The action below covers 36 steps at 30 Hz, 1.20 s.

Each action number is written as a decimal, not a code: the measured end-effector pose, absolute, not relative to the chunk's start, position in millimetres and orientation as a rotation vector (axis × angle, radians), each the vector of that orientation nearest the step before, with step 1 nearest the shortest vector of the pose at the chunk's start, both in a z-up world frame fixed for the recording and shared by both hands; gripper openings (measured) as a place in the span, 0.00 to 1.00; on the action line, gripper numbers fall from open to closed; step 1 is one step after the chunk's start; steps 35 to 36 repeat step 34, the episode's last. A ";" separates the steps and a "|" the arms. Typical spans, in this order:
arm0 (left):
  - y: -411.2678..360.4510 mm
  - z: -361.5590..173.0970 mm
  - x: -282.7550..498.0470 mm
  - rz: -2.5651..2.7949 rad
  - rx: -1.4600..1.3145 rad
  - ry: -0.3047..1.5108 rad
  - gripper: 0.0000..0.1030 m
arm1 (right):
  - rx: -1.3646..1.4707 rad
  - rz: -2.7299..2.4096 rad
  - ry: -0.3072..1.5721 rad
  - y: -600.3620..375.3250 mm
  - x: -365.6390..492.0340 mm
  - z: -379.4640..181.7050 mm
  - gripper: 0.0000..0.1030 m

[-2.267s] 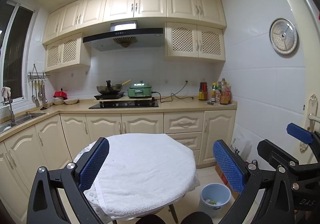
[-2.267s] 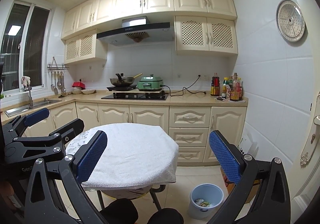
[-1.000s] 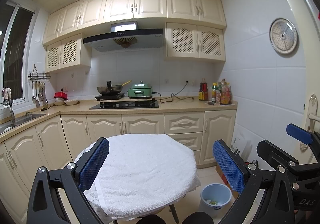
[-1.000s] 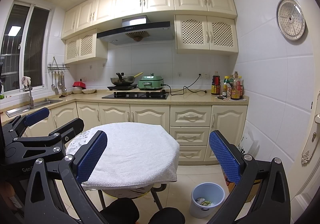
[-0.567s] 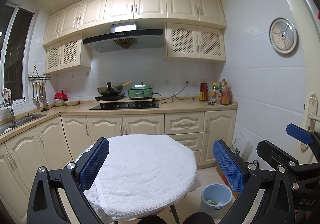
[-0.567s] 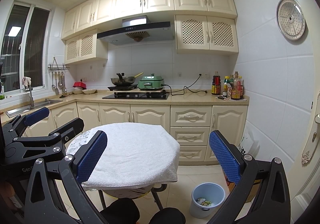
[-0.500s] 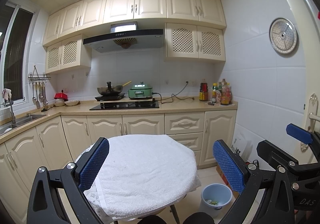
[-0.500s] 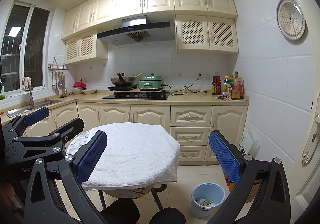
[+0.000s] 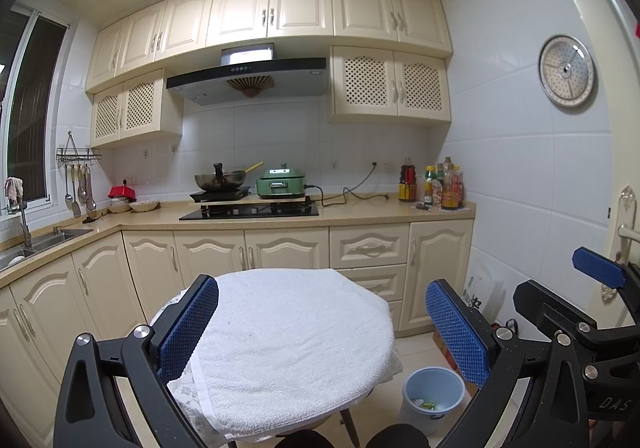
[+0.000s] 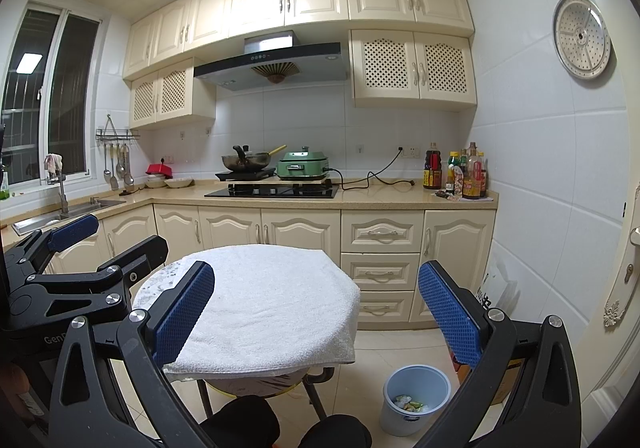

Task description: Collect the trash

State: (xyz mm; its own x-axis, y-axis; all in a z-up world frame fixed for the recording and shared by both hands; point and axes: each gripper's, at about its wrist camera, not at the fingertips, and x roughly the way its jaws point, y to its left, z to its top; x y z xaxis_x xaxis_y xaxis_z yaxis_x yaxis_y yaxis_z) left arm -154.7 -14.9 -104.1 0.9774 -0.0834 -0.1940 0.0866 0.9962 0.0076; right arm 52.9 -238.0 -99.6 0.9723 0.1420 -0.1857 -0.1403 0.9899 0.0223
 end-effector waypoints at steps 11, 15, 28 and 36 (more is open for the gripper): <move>-14.6 -104.0 -154.5 -0.086 0.016 0.195 0.99 | 0.010 0.142 0.189 -237.5 52.7 -98.8 1.00; -14.4 -104.1 -154.8 -0.086 0.017 0.195 0.99 | 0.010 0.142 0.190 -237.4 52.7 -98.6 1.00; -11.9 -104.2 -154.5 -0.087 0.017 0.197 0.99 | 0.011 0.142 0.191 -236.3 52.1 -99.1 1.00; -11.1 -105.3 -154.2 -0.088 0.016 0.199 0.99 | 0.011 0.142 0.192 -236.0 52.2 -98.6 1.00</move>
